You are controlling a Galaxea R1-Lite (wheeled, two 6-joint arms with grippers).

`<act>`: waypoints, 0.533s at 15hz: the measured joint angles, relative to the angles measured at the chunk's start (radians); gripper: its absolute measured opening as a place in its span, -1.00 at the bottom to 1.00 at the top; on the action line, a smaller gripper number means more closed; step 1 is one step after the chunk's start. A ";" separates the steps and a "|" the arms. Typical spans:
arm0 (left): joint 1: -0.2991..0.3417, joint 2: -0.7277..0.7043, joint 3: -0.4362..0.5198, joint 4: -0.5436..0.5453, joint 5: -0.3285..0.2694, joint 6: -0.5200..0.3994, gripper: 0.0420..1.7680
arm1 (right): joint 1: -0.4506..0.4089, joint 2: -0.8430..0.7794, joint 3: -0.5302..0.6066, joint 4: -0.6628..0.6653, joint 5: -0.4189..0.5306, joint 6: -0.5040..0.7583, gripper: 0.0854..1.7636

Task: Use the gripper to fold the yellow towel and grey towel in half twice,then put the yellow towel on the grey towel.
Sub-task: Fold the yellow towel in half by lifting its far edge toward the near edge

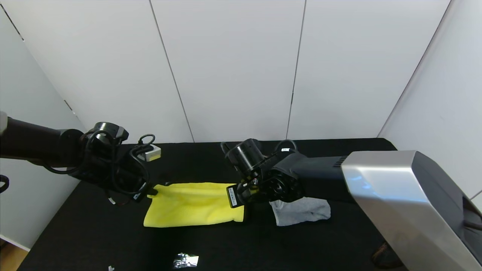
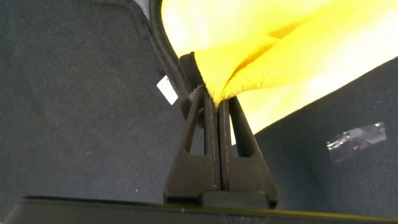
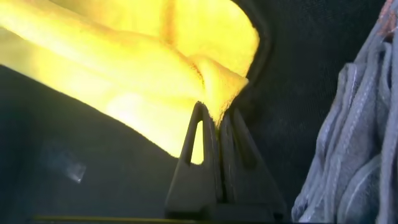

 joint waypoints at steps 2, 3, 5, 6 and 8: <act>0.007 0.014 -0.004 0.000 0.000 -0.001 -0.93 | -0.003 0.013 0.001 -0.020 0.000 -0.003 -0.94; 0.010 0.020 -0.007 0.000 0.000 -0.003 -0.93 | -0.004 0.017 0.001 -0.024 0.000 -0.003 -0.94; 0.012 0.027 -0.012 0.001 0.001 -0.009 -0.68 | -0.004 0.021 0.001 -0.028 -0.003 -0.006 -0.54; 0.013 0.027 -0.013 0.004 0.000 -0.009 -0.48 | -0.003 0.021 0.001 -0.033 -0.006 -0.006 -0.36; 0.009 0.026 -0.014 0.004 0.000 -0.009 -0.16 | -0.003 0.022 0.001 -0.043 -0.011 -0.004 -0.07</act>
